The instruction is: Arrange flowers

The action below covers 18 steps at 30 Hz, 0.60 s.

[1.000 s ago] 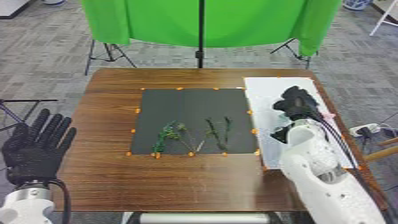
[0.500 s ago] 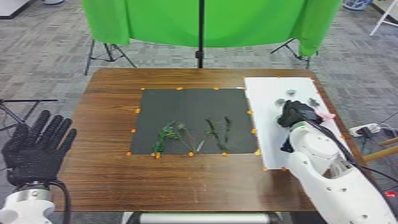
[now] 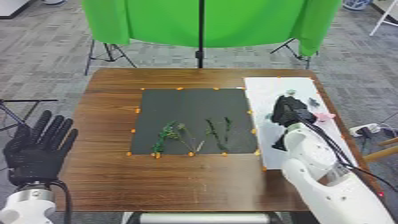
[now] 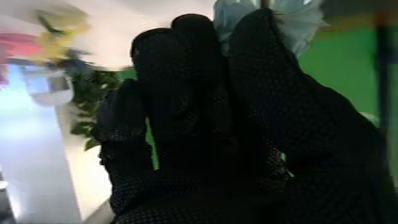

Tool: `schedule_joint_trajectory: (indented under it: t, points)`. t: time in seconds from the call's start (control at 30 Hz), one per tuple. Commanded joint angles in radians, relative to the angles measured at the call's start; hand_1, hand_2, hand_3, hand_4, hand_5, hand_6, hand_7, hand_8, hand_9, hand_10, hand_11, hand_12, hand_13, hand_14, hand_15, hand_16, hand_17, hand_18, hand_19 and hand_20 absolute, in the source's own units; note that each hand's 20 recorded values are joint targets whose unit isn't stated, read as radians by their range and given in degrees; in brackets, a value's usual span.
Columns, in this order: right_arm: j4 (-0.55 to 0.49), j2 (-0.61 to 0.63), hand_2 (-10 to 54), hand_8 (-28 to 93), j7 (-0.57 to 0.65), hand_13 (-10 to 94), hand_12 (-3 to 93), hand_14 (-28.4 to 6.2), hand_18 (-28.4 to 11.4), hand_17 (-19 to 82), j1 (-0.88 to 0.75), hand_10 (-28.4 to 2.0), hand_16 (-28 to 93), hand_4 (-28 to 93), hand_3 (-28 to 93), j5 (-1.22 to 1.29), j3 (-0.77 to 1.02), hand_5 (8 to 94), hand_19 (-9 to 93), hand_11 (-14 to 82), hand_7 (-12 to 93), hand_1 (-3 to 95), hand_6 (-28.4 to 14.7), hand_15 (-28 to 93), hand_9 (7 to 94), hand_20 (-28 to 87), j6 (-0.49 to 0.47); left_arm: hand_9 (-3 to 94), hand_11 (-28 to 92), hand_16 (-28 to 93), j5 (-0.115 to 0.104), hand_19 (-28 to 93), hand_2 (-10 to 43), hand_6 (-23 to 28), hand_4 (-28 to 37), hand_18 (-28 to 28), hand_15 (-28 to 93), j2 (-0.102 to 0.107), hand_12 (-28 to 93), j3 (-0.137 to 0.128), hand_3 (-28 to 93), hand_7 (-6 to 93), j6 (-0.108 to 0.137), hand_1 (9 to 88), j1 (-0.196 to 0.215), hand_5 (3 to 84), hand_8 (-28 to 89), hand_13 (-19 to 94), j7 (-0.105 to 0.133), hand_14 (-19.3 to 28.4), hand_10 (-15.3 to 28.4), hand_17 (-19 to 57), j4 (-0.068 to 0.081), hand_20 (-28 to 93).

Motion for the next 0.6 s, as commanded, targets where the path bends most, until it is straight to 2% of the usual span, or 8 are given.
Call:
schedule_joint_trajectory:
  t: [0.03,0.2,0.23,0.3,0.33,0.47,0.53,0.6]
  points:
    - [-0.148,-0.081,-9.5,1,-0.106,69,27.6,-10.8,-22.9,35,0.138,-13.6,38,-28,66,0.004,-0.142,78.8,88,10.2,16,60.6,-1.6,55,78.8,41,0.028,36.3,16,-2,-0.004,28,12.1,7.0,-28.3,12.1,16,0.000,9,-0.010,80,10.9,-0.001,22.5,0.017,40.0,-10,30,-0.007,12.0,13.4,-5.0,-0.002,12]
    - [-0.040,-0.234,-9.5,2,-0.210,69,27.5,-10.8,-22.8,35,0.282,-13.6,38,-28,66,0.021,-0.310,78.9,88,10.3,16,60.5,-1.8,54,78.8,41,-0.008,36.2,16,-2,-0.008,28,11.9,7.0,-28.3,12.1,16,0.005,9,-0.001,80,10.9,0.005,22.3,0.014,40.1,-10,30,0.001,11.9,13.4,-5.0,-0.002,12]
    - [-0.007,-0.259,-9.5,2,-0.224,69,27.6,-10.8,-22.8,35,0.305,-13.6,39,-28,66,0.021,-0.347,78.9,88,10.3,16,60.5,-1.8,54,78.6,41,-0.010,36.2,16,-2,-0.006,28,11.9,7.0,-28.3,12.1,16,0.008,9,0.005,80,10.9,0.006,22.3,0.003,40.0,-10,30,-0.004,11.9,13.4,-5.0,0.002,12]
    - [0.034,-0.309,-9.5,2,-0.256,69,27.5,-10.6,-22.8,35,0.339,-13.5,39,-28,66,0.037,-0.393,78.8,88,10.3,16,60.5,-1.8,54,78.6,41,-0.082,36.2,16,-2,-0.007,28,11.9,7.0,-28.3,12.1,16,0.015,9,0.013,80,10.9,0.010,22.2,-0.003,40.0,-10,30,-0.001,12.0,13.4,-5.0,0.002,12]
    - [0.065,-0.328,-9.5,2,-0.276,69,27.4,-10.6,-22.7,35,0.354,-13.5,39,-28,66,0.027,-0.421,78.8,88,10.3,16,60.4,-1.8,54,78.7,41,-0.072,36.2,16,-2,-0.004,28,12.0,7.0,-28.3,12.1,16,0.018,9,0.021,80,10.9,0.012,22.1,-0.026,40.0,-10,30,-0.010,12.0,13.4,-5.0,0.013,12]
    - [0.131,-0.397,-9.5,2,-0.334,69,27.5,-10.5,-22.6,35,0.368,-13.4,39,-28,66,-0.048,-0.492,78.8,88,10.3,16,60.5,-1.7,54,78.8,41,-0.102,36.2,16,-2,-0.005,28,12.0,7.0,-28.3,12.1,16,0.026,9,0.033,80,10.9,0.026,21.9,-0.057,40.0,-10,30,-0.014,12.0,13.4,-5.0,0.022,12]
    - [0.154,-0.422,-9.5,2,-0.334,69,27.6,-10.5,-22.6,35,0.360,-13.4,39,-28,66,-0.071,-0.515,78.8,88,10.2,16,60.6,-1.7,54,78.9,41,-0.121,36.2,16,-2,-0.003,28,12.0,7.0,-28.3,12.1,16,0.035,9,0.035,80,10.9,0.027,22.0,-0.061,40.1,-10,30,-0.016,12.0,13.4,-4.9,0.020,12]
    - [0.172,-0.436,-9.5,2,-0.333,69,27.7,-10.4,-22.6,35,0.352,-13.3,39,-28,66,-0.111,-0.533,78.8,88,10.2,16,60.6,-1.7,54,78.8,41,-0.151,36.2,16,-2,-0.003,28,12.0,7.0,-28.3,12.1,16,0.045,9,0.038,80,11.0,0.025,22.0,-0.058,40.1,-10,30,-0.008,12.0,13.4,-4.9,0.014,12]
